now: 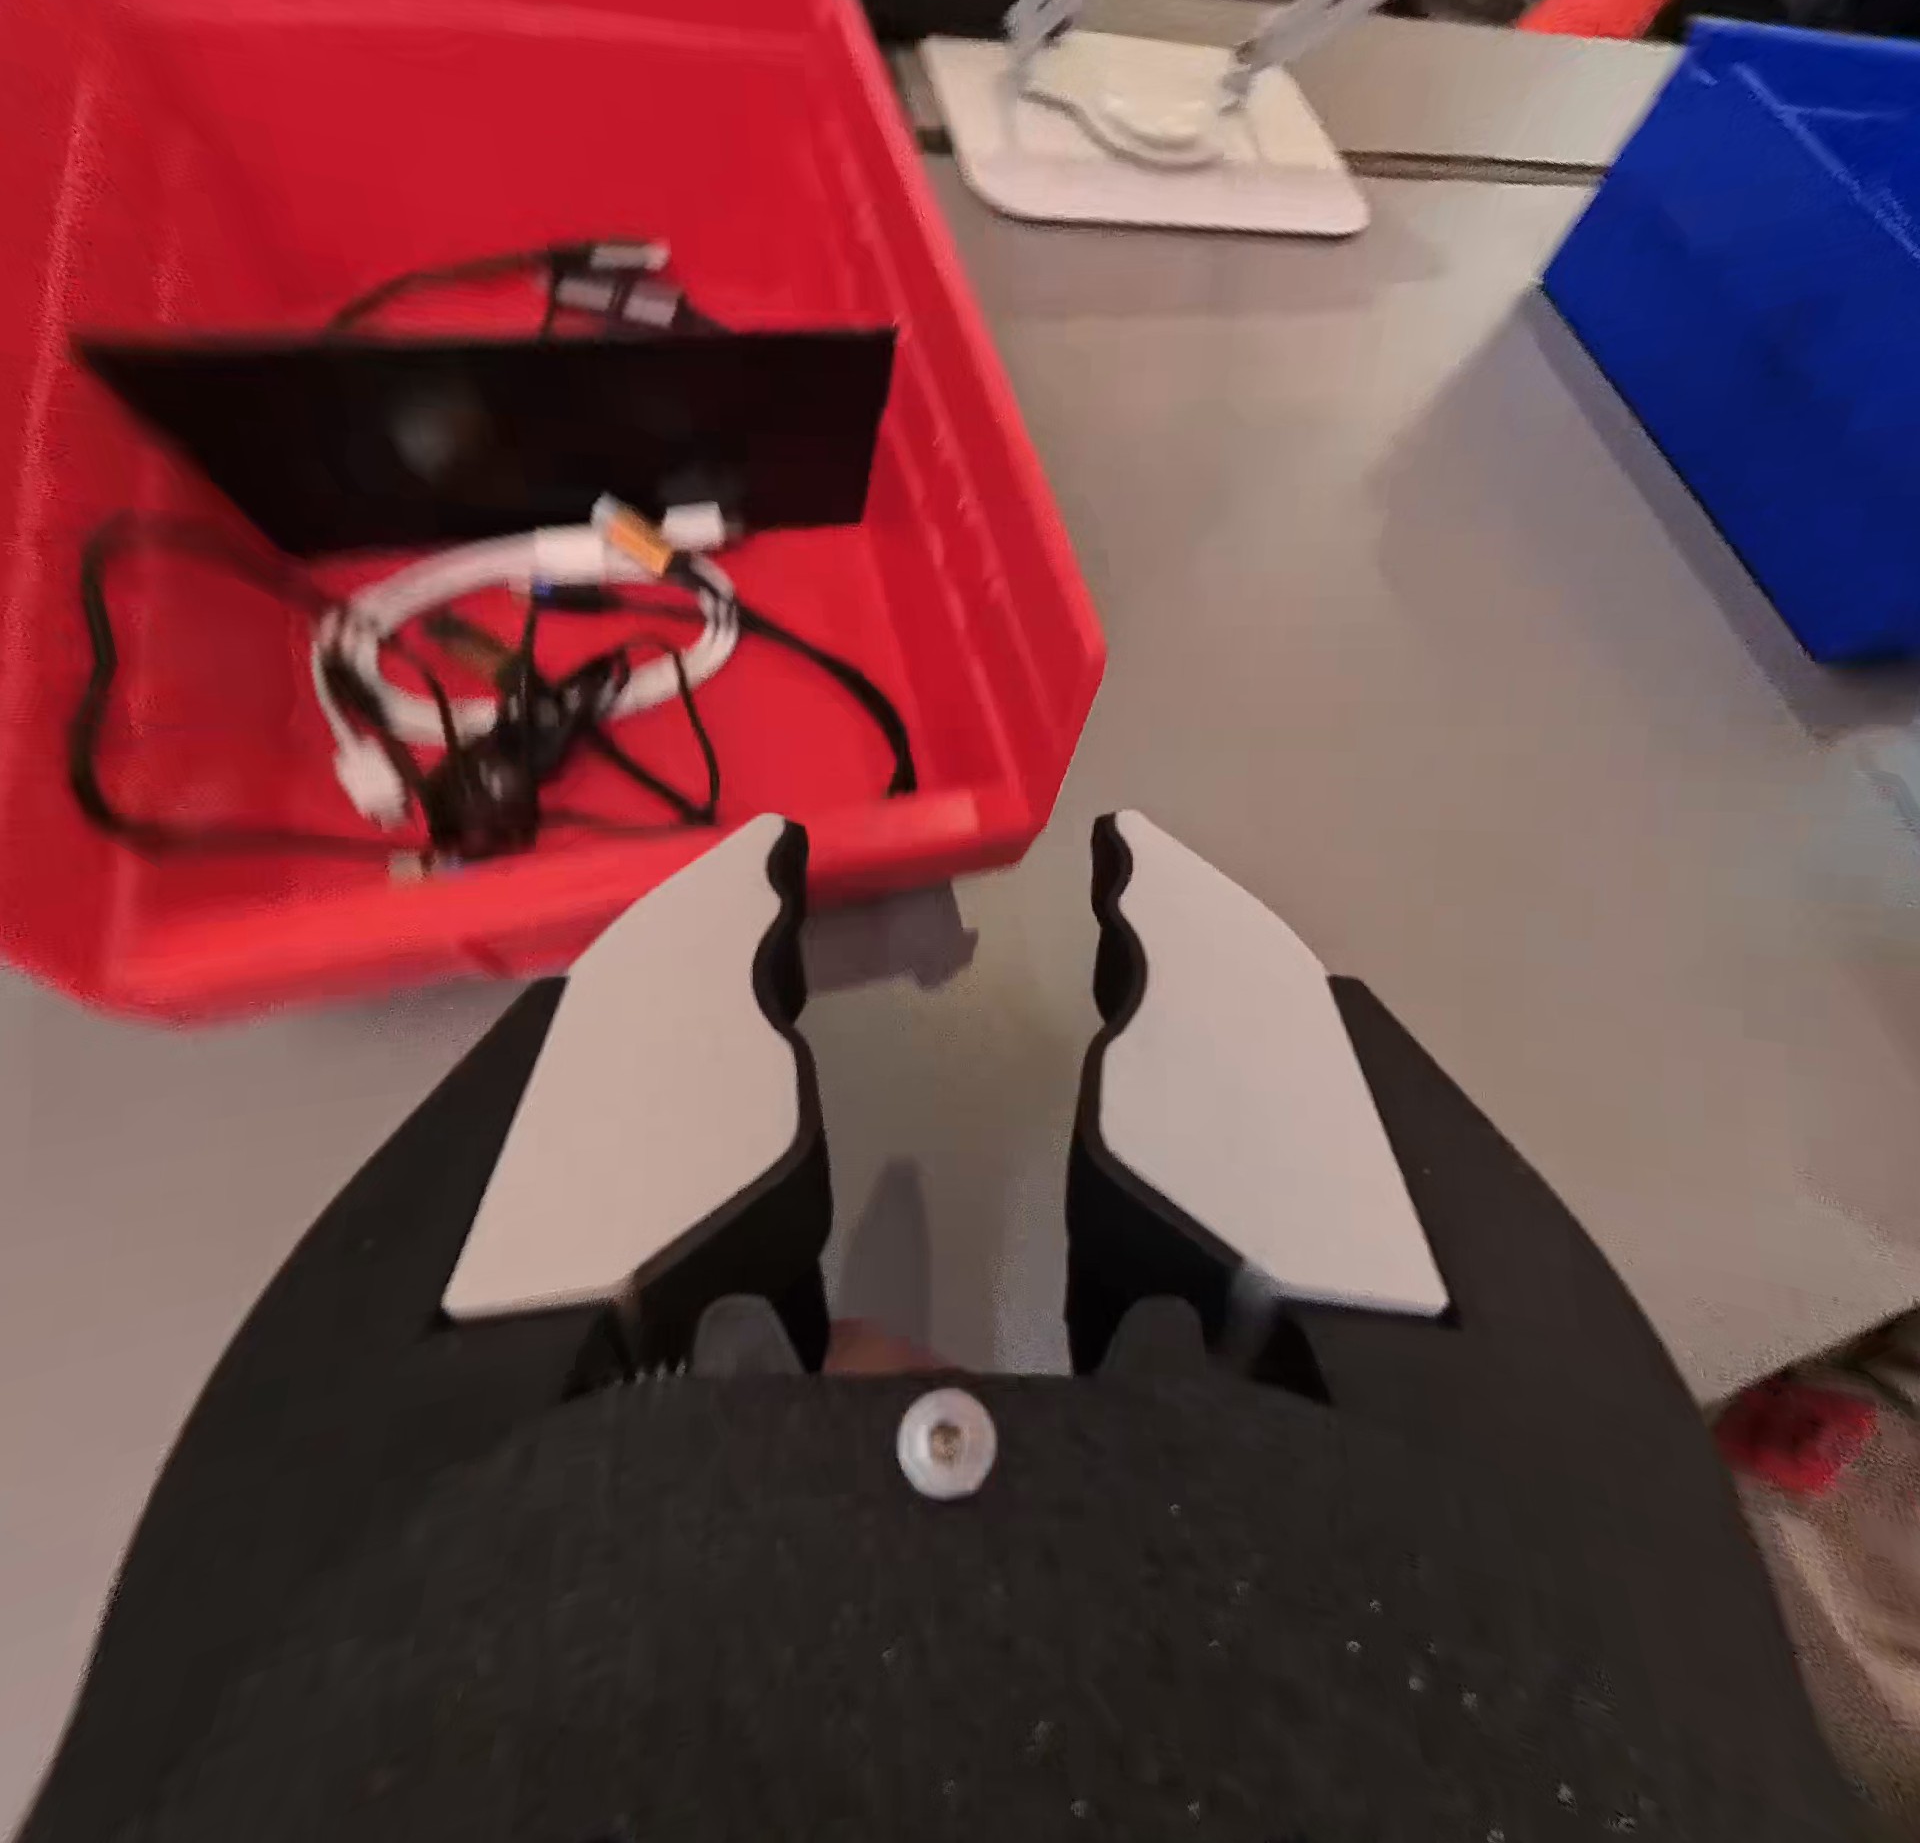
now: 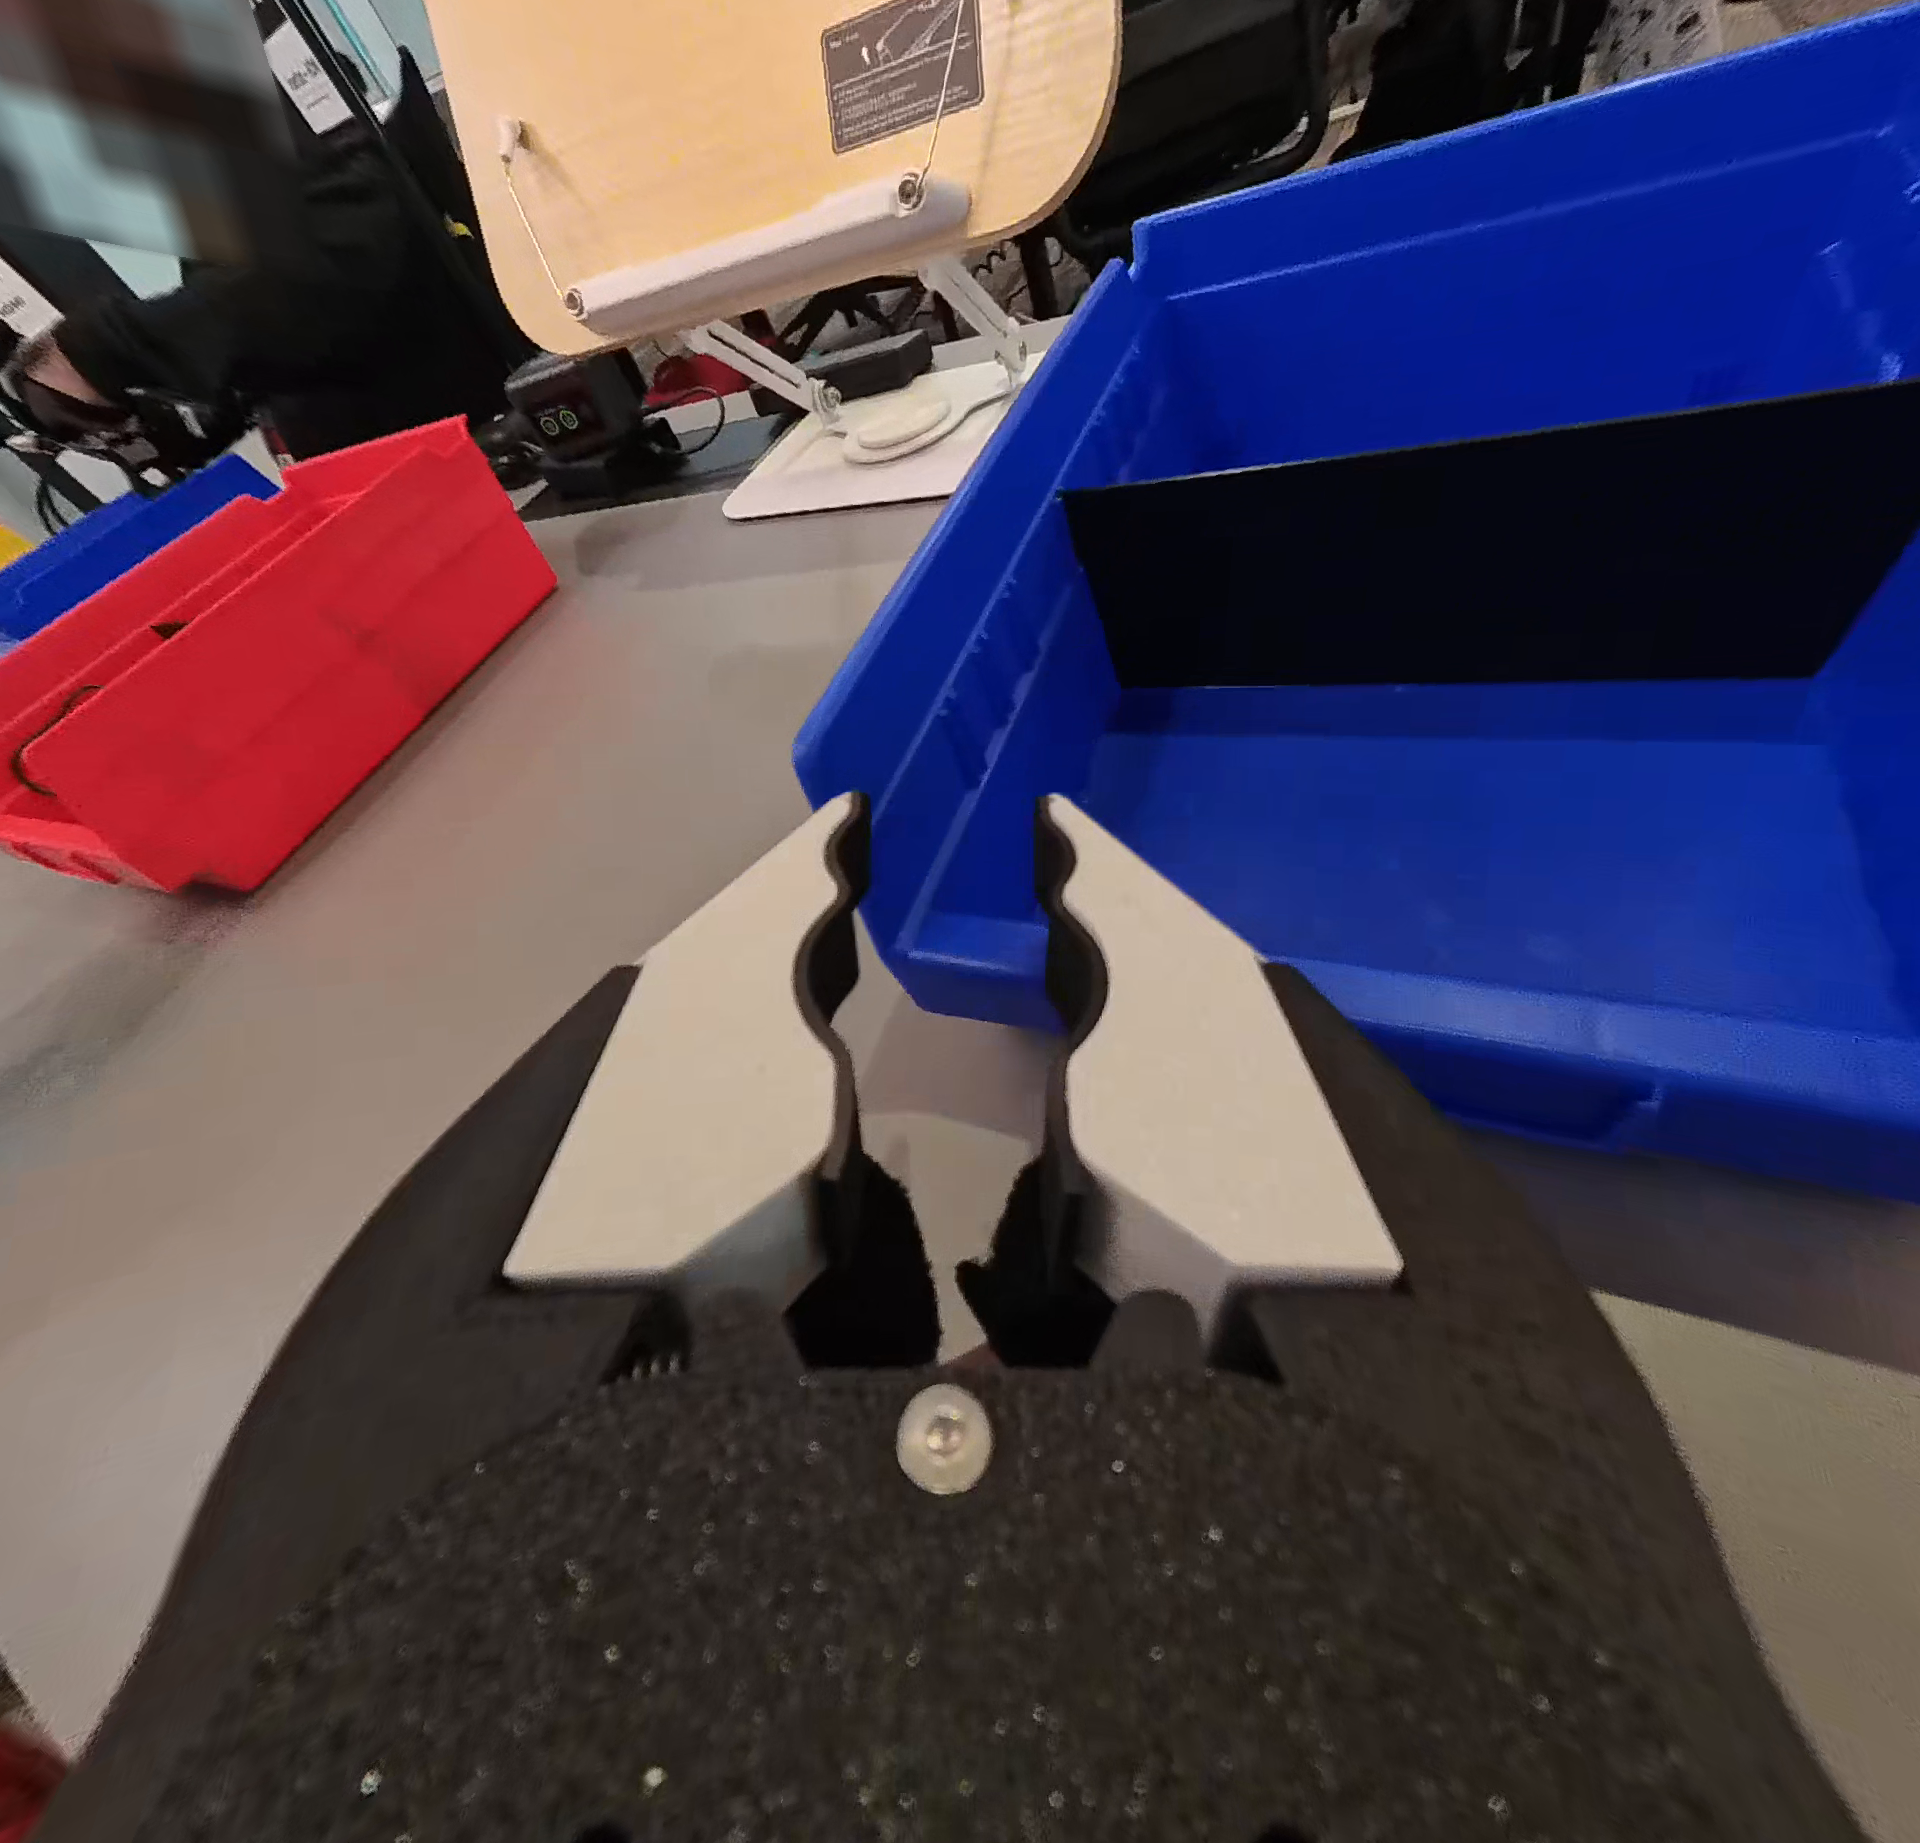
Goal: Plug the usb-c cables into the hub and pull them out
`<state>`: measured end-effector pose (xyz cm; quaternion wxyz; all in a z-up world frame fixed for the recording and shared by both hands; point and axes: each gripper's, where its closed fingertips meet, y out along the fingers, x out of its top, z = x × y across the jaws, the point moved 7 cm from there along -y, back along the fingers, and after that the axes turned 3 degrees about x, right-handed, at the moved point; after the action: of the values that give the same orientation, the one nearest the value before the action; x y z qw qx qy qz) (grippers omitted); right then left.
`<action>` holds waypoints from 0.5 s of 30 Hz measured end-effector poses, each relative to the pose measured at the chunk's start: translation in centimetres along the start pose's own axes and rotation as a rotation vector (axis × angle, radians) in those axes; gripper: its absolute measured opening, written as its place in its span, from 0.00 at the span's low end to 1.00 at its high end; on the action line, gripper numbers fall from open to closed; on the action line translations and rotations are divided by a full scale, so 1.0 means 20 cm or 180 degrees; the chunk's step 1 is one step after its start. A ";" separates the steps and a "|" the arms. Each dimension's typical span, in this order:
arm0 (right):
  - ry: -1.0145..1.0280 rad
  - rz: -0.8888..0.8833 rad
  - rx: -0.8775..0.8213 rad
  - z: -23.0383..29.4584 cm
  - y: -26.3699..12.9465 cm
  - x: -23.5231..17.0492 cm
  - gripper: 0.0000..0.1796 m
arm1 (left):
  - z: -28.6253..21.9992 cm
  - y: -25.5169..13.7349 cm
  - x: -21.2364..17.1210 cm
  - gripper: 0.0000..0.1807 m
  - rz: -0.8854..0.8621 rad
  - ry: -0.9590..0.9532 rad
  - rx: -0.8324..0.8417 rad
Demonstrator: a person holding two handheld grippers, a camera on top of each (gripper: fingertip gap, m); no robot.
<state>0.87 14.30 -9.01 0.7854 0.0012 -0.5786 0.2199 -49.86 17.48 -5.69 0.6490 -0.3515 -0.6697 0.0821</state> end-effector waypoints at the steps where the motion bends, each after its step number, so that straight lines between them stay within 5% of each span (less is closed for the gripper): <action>1: 0.0044 -0.0006 0.0041 0.00 0.00 0.00 0.17 | 0.01 0.00 0.09 0.29 0.0030 0.0162 -0.0107; 5: 0.0084 0.0054 0.0082 -0.01 0.00 -0.02 0.17 | 0.11 0.11 0.44 0.27 0.0599 0.0276 -0.0317; 9: 0.0212 0.0046 0.0094 -0.04 0.00 -0.03 0.17 | 0.32 0.44 0.76 0.24 0.1238 -0.0613 -0.0031; 15: 0.0393 0.0145 0.0280 -0.04 0.01 -0.05 0.18 | 0.58 0.97 0.80 0.25 0.2341 -0.1278 0.0689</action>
<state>1.37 14.33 -10.27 0.8136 0.0090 -0.5187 0.2625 -52.00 45.14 -5.31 0.4666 -0.4737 -0.6004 0.4443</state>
